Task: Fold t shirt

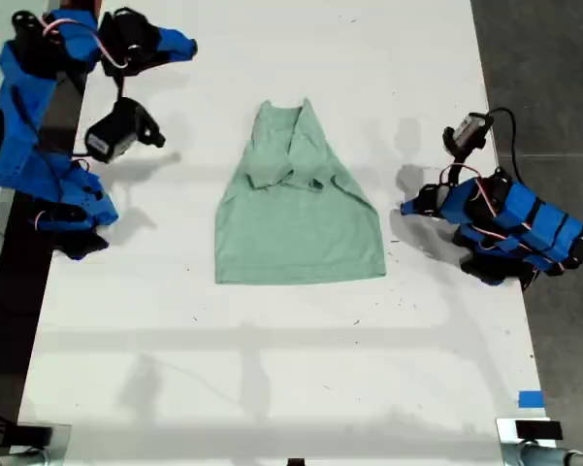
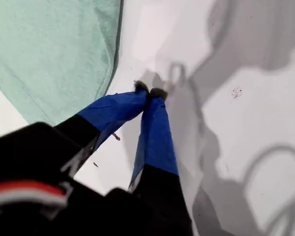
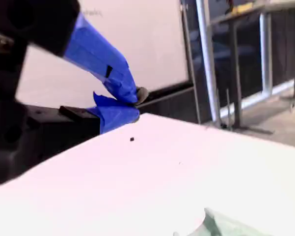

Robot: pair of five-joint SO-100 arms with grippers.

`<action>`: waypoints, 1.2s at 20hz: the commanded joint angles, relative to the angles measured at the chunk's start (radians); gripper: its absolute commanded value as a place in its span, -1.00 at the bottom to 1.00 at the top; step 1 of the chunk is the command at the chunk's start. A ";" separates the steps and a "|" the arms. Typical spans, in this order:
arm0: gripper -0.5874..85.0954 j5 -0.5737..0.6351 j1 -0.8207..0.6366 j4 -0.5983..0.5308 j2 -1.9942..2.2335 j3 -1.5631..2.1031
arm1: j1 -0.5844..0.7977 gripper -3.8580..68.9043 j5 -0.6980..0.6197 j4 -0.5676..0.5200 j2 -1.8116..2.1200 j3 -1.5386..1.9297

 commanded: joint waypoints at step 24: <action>-0.99 -0.066 -0.124 -0.279 1.164 1.772 | 0.014 -0.86 0.003 -0.002 0.008 0.035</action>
